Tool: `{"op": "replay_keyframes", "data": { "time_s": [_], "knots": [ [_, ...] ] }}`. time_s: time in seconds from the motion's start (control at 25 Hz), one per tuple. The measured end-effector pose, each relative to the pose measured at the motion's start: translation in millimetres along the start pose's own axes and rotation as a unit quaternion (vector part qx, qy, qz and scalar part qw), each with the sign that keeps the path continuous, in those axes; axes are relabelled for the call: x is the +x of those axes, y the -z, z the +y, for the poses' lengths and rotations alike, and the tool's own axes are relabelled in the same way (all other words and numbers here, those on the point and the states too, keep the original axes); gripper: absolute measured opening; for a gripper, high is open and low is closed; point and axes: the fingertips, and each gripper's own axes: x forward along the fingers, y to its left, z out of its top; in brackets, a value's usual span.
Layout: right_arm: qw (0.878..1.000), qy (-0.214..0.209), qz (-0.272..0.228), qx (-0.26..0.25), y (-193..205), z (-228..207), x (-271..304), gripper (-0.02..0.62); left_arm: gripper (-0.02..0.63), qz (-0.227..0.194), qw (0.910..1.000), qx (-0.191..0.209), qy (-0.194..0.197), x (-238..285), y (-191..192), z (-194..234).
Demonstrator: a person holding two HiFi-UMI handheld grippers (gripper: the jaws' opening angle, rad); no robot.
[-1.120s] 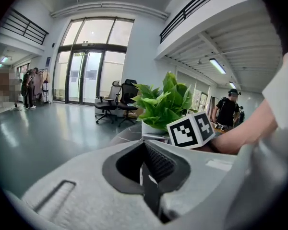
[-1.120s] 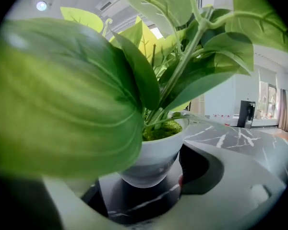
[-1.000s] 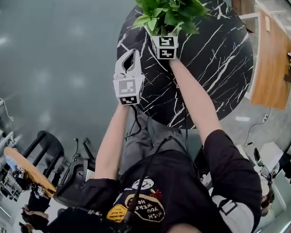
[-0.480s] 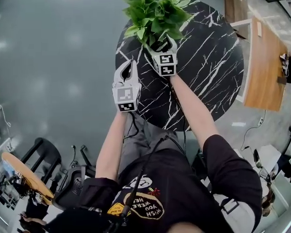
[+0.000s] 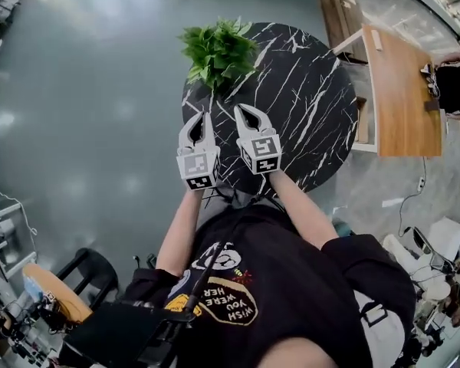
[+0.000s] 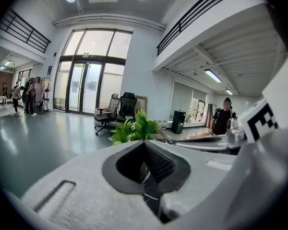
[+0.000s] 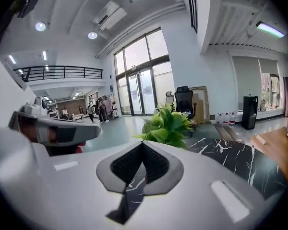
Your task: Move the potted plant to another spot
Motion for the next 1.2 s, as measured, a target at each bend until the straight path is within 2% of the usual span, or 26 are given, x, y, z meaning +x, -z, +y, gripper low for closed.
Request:
{"op": "replay_keyframes", "data": {
  "time_s": [0.16,0.36,0.6,1.2],
  "knots": [
    [1.000,0.003,-0.022,-0.006,-37.6,16.1,-21.2,0.000,0.005,-0.017,0.9996,0.015,0.014,-14.5,-28.4,-14.1],
    [0.999,0.010,-0.044,-0.019,-66.3,24.6,-40.3,0.000,0.005,-0.041,0.9981,0.033,0.032,-29.5,-51.7,-29.8],
    [0.999,0.011,-0.043,-0.022,-69.1,28.0,-48.1,0.000,0.005,-0.050,0.9968,0.055,0.031,-34.6,-60.5,-36.1],
    [0.999,0.014,-0.045,-0.025,-69.9,30.7,-55.7,0.000,0.005,-0.056,0.9964,0.054,0.034,-42.2,-61.7,-43.1]
  ]
}}
